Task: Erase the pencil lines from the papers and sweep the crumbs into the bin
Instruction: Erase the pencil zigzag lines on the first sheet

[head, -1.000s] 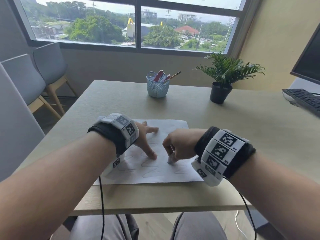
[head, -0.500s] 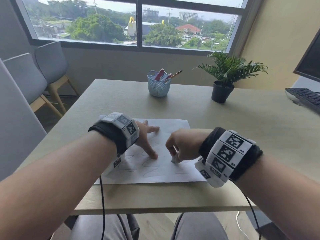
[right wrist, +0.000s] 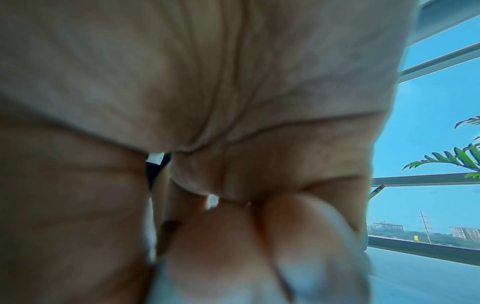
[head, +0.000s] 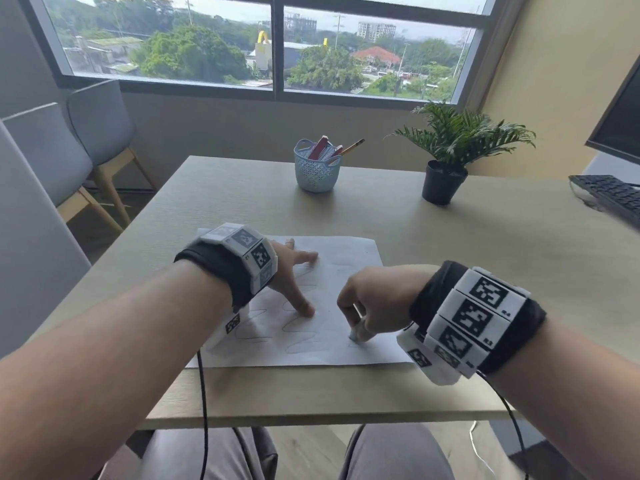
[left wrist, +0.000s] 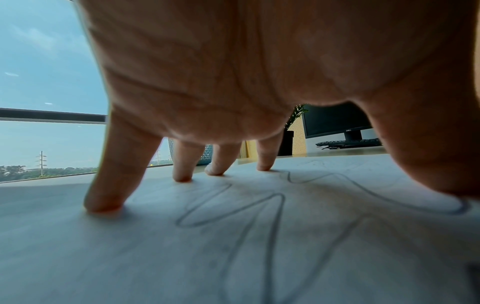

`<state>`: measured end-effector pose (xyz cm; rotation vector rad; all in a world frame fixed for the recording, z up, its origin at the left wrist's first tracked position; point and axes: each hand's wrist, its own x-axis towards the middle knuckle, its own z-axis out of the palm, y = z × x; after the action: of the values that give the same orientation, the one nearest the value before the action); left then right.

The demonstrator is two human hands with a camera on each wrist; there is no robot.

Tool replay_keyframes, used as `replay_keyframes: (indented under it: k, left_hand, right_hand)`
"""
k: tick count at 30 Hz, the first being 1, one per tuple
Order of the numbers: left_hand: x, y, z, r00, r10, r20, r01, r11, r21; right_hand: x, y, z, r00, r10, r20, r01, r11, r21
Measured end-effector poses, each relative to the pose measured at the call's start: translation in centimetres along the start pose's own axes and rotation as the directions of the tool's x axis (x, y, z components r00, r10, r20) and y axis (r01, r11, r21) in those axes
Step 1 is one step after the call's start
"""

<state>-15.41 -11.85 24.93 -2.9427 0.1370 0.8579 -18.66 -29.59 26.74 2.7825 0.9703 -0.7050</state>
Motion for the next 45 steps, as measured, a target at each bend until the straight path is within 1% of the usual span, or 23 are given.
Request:
replay_keyframes:
  k: [2,5,7,10,13,16,18,23,29,34,36,40,42,45]
  left_hand:
    - [0.0,-0.1,0.0,1.000,0.001,0.007,-0.001,1.000,-0.006]
    - [0.0,-0.1,0.0,1.000,0.003,0.010,-0.003,1.000,-0.007]
    - [0.0,-0.1,0.0,1.000,0.002,0.006,-0.002,1.000,-0.002]
    - [0.0,-0.1,0.1,1.000,0.008,-0.006,-0.008,1.000,0.005]
    - [0.0,-0.1,0.1,1.000,0.010,-0.005,-0.010,1.000,-0.001]
    - [-0.1,-0.1,0.1,1.000,0.007,-0.002,-0.007,1.000,0.001]
    - [-0.1,0.0,0.1,1.000,0.007,-0.001,-0.007,1.000,0.002]
    - [0.0,-0.1,0.1,1.000,0.007,-0.002,-0.007,1.000,0.005]
    - [-0.1,0.0,0.0,1.000,0.012,-0.001,-0.012,1.000,-0.002]
    - [-0.1,0.0,0.0,1.000,0.010,0.003,-0.010,1.000,0.008]
    - [0.0,0.0,0.0,1.000,0.009,0.002,-0.009,1.000,0.008]
    - [-0.2,0.0,0.0,1.000,0.010,-0.008,-0.010,1.000,0.000]
    - [-0.3,0.1,0.0,1.000,0.010,-0.012,-0.010,1.000,0.003]
    - [-0.3,0.1,0.0,1.000,0.009,-0.014,-0.009,1.000,0.009]
  right_hand:
    - [0.2,0.3,-0.3,1.000,0.019,-0.004,-0.019,1.000,-0.003]
    - [0.7,0.8,-0.8,0.997,0.051,-0.051,-0.052,0.998,-0.020]
    - [0.7,0.7,-0.7,0.997,0.044,-0.062,-0.045,0.999,-0.023]
    - [0.0,0.5,0.1,1.000,0.014,-0.017,-0.014,1.000,0.000]
    - [-0.3,0.8,-0.2,0.999,0.031,0.025,-0.031,0.999,0.039]
    - [0.2,1.3,-0.8,0.998,0.070,-0.003,-0.070,0.997,0.019]
    - [0.3,1.2,-0.7,0.997,0.072,-0.025,-0.072,0.997,0.008]
    - [-0.6,1.0,0.2,0.999,0.037,0.014,-0.037,0.999,0.011]
    - [0.2,1.7,-0.5,0.996,0.089,-0.026,-0.089,0.996,0.012]
    - [-0.8,1.4,0.3,0.998,0.057,0.025,-0.057,0.998,0.028]
    - [-0.8,1.6,0.0,0.997,0.069,0.034,-0.071,0.997,0.042]
    - [-0.1,2.1,-0.6,0.994,0.109,-0.007,-0.108,0.994,0.029]
    - [-0.3,2.1,-0.4,0.994,0.105,-0.016,-0.105,0.994,0.024]
    - [-0.9,1.8,0.1,0.996,0.084,0.036,-0.085,0.996,0.026]
